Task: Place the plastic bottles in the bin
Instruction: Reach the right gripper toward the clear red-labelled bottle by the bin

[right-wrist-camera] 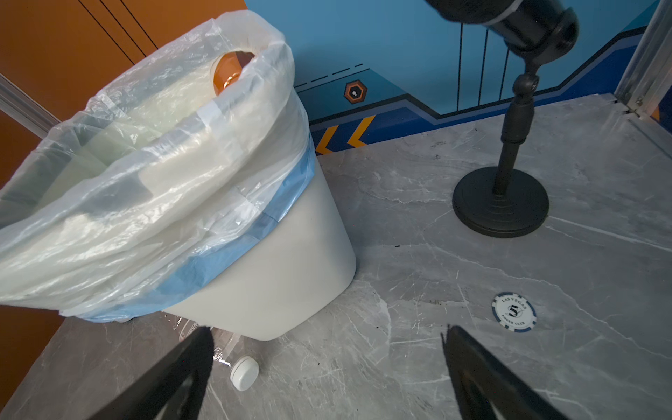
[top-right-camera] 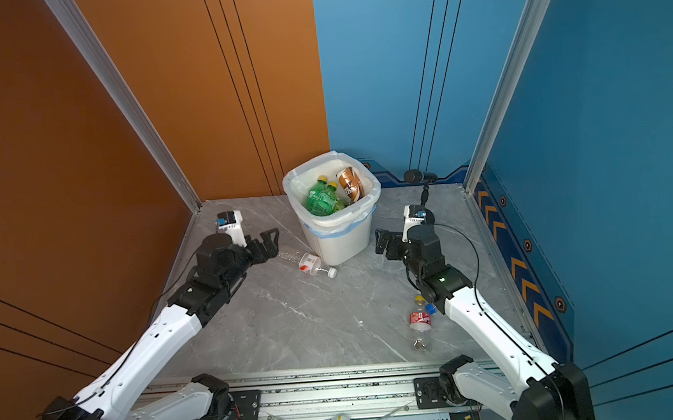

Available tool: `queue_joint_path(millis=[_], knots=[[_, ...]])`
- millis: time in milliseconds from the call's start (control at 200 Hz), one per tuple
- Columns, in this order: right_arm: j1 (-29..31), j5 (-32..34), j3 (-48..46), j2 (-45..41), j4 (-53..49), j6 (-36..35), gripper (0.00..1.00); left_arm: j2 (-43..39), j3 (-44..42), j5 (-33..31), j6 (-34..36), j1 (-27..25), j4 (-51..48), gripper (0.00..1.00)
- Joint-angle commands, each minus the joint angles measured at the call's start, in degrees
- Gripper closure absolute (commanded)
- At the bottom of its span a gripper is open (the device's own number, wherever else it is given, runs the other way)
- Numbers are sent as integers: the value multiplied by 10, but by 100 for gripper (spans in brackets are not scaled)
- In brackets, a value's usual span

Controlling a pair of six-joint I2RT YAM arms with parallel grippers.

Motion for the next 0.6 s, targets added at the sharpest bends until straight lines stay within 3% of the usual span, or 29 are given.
queue_joint_path(millis=[0,195,386,591], knots=[[14,-12,27,15,7,2,0,-53,-58,-23,-44,14,-12,2],[62,8,62,32,-12,-27,0,-101,-81,-43,-38,27,-34,2],[173,50,110,66,-25,-73,0,-126,-113,-63,-58,47,-44,2],[293,64,190,182,-60,-133,0,-182,-162,-62,-94,92,-52,2]])
